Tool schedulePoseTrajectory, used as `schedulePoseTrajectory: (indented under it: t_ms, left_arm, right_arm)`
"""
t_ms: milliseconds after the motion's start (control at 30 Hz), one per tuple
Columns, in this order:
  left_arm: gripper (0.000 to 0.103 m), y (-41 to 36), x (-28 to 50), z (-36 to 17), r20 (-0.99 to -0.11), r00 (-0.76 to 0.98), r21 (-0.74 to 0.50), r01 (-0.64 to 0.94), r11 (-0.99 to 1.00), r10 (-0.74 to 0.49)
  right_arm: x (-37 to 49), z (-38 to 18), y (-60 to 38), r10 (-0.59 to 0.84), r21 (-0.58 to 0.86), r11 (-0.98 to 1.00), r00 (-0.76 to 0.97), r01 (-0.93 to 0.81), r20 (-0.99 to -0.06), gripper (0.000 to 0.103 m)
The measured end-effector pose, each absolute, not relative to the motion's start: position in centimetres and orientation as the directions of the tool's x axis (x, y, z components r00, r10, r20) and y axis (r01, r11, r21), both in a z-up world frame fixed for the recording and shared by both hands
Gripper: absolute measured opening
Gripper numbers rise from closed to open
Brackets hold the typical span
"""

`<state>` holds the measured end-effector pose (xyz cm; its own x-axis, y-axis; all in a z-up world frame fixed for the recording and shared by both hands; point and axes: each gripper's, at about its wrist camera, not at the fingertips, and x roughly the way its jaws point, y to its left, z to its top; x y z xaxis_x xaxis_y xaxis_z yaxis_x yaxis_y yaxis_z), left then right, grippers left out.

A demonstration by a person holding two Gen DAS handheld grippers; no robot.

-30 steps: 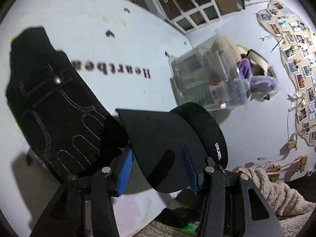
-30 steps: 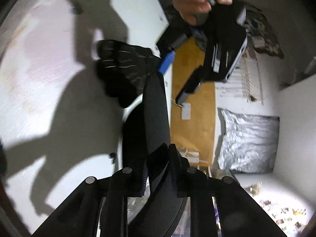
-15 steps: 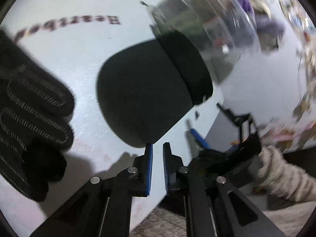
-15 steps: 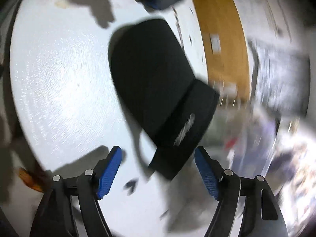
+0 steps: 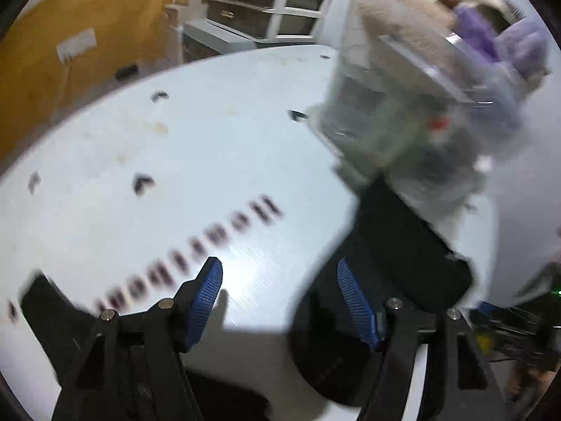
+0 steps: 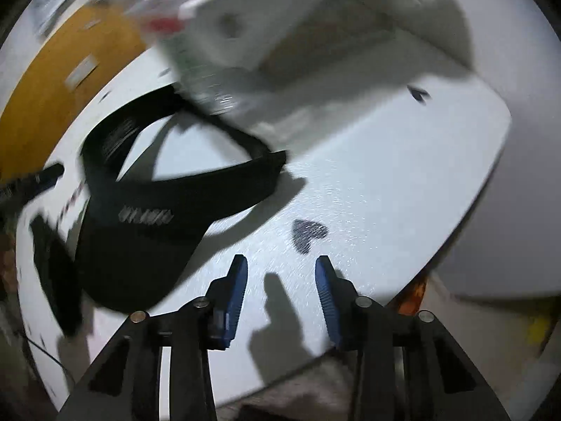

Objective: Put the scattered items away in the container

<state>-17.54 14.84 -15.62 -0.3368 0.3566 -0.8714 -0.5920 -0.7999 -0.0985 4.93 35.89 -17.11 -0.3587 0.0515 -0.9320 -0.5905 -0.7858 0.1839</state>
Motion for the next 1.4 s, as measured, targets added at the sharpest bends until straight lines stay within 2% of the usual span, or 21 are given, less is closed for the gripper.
schedulePoseTrajectory:
  t_ms: [100, 200, 333, 633, 933, 1100, 1233, 1267, 1300, 1400]
  left_arm:
    - [0.068, 15.9, -18.4, -18.0, -0.897, -0.365, 0.031, -0.616, -0.787, 0.25]
    - [0.068, 16.5, -17.2, -20.4, -0.919, -0.338, 0.085, -0.672, -0.736, 0.202]
    - [0.066, 15.9, -14.6, -20.7, -0.921, -0.308, 0.053, -0.709, -0.703, 0.24]
    - [0.057, 10.0, -7.7, -20.2, -0.926, -0.263, -0.028, -0.669, -0.743, 0.271]
    - [0.057, 8.6, -1.9, -19.7, -0.926, -0.16, -0.148, -0.681, -0.717, 0.343]
    - [0.059, 9.4, -0.3, -17.8, -0.898, -0.16, -0.171, -0.731, -0.66, 0.41]
    - [0.06, 8.1, -0.1, -14.7, -0.866, -0.219, -0.132, -0.767, -0.628, 0.449]
    - [0.063, 7.9, -0.5, -13.9, -0.855, -0.238, -0.12, -0.774, -0.622, 0.461]
    - [0.07, 7.6, -1.0, -13.1, -0.842, -0.259, -0.107, -0.781, -0.616, 0.474]
    - [0.074, 7.9, -2.8, -11.7, -0.815, -0.268, -0.102, -0.806, -0.583, 0.513]
  right_arm:
    - [4.1, -17.3, 36.4, 0.011, 0.218, -0.756, -0.346, -0.617, -0.938, 0.04]
    - [4.3, -18.1, 37.4, -0.011, 0.218, -0.748, -0.317, -0.627, -0.948, 0.04]
    - [2.9, -18.1, 36.6, -0.014, 0.181, -0.808, -0.288, -0.561, -0.957, 0.04]
    - [0.4, -17.5, 34.4, -0.002, 0.086, -0.944, -0.254, -0.318, -0.967, 0.039]
    - [-3.7, -16.5, 33.0, -0.019, 0.078, -0.979, -0.3, -0.186, -0.954, 0.039]
    - [-4.3, -14.5, 32.9, 0.0, 0.074, -0.982, -0.39, -0.175, -0.921, 0.04]
    - [-1.9, -13.9, 34.0, 0.036, 0.052, -0.979, -0.412, -0.199, -0.91, 0.04]
    - [-1.1, -14.0, 34.5, 0.035, 0.06, -0.974, -0.412, -0.217, -0.911, 0.04]
    - [-0.4, -14.2, 34.8, 0.031, 0.072, -0.969, -0.41, -0.235, -0.912, 0.04]
    - [1.9, -15.0, 35.8, -0.004, 0.136, -0.944, -0.403, -0.299, -0.915, 0.04]
